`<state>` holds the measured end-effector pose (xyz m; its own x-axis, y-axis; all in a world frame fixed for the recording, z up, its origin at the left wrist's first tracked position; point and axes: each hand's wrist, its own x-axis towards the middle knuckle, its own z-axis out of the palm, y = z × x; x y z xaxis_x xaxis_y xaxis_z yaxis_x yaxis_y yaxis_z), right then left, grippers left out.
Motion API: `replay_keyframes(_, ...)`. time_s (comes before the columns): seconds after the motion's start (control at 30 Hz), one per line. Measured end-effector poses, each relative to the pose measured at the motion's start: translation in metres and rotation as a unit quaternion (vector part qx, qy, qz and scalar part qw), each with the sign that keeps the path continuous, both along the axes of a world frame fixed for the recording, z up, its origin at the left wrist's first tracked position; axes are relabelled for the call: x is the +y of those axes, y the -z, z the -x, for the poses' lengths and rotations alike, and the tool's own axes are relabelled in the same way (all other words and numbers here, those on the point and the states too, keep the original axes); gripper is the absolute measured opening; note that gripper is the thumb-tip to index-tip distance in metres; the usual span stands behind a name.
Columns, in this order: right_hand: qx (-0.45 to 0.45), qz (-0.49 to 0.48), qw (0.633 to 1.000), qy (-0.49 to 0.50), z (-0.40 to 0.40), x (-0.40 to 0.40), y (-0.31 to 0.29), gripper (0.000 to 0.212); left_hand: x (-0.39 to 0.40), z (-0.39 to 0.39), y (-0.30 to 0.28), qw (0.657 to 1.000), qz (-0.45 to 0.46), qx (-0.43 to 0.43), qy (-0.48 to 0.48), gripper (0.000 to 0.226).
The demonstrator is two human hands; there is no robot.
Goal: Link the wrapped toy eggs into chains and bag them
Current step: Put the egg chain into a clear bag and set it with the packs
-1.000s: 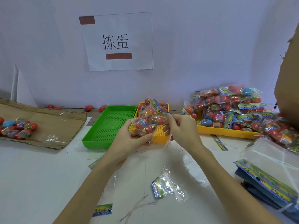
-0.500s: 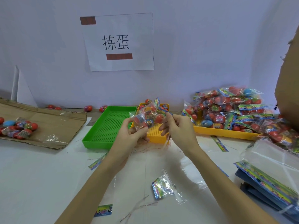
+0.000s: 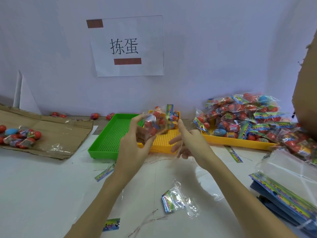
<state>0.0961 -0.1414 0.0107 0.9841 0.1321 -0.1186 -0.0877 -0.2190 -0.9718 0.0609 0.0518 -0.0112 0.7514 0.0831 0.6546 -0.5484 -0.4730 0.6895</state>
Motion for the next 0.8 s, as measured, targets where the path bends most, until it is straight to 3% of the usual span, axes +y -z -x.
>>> replay_keyframes(0.1, 0.085, -0.149, 0.974, -0.146, 0.001, -0.005, -0.007, 0.093, 0.001, 0.002, 0.001, 0.978, -0.187, -0.091, -0.018, 0.067)
replay_keyframes(0.17, 0.089, -0.202, 0.959, -0.179, 0.003, -0.003, -0.009, 0.077, 0.003, 0.000, 0.003, 0.946, -0.297, -0.131, -0.024, 0.071)
replay_keyframes(0.27, 0.064, -0.205, 0.963, -0.162, 0.004, -0.003, -0.010, 0.045, 0.010, -0.003, 0.005, 0.937, -0.332, -0.105, 0.033, 0.073)
replay_keyframes(0.37, 0.067, -0.233, 0.958, -0.155, 0.004, -0.005, -0.010, 0.038, 0.005, -0.001, 0.008, 0.981, -0.179, -0.004, 0.069, 0.075)
replay_keyframes(0.47, 0.055, -0.206, 0.968, -0.134, 0.005, -0.005, -0.010, 0.032, -0.006, -0.002, 0.006, 0.996, 0.042, 0.057, 0.055, 0.045)
replay_keyframes(0.53, 0.055, -0.203, 0.965, -0.154, 0.005, -0.008, -0.009, 0.030, -0.007, -0.004, 0.003, 0.985, 0.144, 0.088, 0.042, 0.030)
replay_keyframes(0.63, 0.059, -0.220, 0.958, -0.176, 0.007, -0.011, -0.010, 0.031, -0.003, -0.004, 0.000, 0.951, 0.250, 0.172, 0.056, 0.030)
replay_keyframes(0.8, 0.043, -0.227, 0.955, -0.184, 0.003, -0.011, -0.008, 0.033, 0.004, -0.005, -0.001, 0.914, 0.331, 0.208, 0.110, 0.033)
